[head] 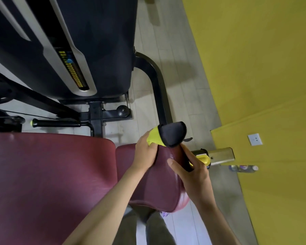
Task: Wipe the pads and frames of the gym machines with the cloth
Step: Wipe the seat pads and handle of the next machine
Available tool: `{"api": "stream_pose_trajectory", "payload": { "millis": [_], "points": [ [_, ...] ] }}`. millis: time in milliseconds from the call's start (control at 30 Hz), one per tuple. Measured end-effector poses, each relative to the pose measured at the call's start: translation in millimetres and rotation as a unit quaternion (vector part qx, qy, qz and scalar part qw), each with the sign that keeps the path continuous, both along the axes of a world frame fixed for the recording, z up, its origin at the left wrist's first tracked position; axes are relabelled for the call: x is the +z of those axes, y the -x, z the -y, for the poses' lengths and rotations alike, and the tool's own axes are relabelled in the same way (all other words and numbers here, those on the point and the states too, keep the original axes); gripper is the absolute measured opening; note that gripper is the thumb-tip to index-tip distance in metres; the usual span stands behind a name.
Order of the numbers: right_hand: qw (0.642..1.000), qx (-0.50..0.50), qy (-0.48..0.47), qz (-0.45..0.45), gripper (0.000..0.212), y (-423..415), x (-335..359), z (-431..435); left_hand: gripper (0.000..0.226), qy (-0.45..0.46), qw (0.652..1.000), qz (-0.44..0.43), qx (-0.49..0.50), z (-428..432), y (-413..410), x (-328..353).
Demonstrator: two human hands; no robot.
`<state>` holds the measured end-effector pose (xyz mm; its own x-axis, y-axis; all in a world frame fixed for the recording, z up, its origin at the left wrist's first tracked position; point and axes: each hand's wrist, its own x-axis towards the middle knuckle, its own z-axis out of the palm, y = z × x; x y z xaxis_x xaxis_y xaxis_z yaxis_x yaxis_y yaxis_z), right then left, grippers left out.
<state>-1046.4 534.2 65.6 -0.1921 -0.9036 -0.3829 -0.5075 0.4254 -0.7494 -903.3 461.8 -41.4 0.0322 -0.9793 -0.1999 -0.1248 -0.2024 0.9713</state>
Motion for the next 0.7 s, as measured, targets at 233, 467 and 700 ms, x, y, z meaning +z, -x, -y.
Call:
{"api": "stream_pose_trajectory", "payload": {
  "millis": [233, 467, 700],
  "points": [
    [0.999, -0.035, 0.004, -0.027, 0.072, -2, -11, -3, 0.022, -0.138, 0.989, 0.052, -0.001, 10, -63, -103],
    [0.997, -0.053, 0.019, -0.046, 0.063, -6, -13, -2, 0.037, -0.232, 0.971, -0.003, 0.062, 20, -102, -211],
    [0.999, -0.037, 0.004, -0.039, 0.061, -7, -10, -2, 0.038, -0.307, 0.948, -0.044, 0.068, 27, -101, -240]
  ]
}}
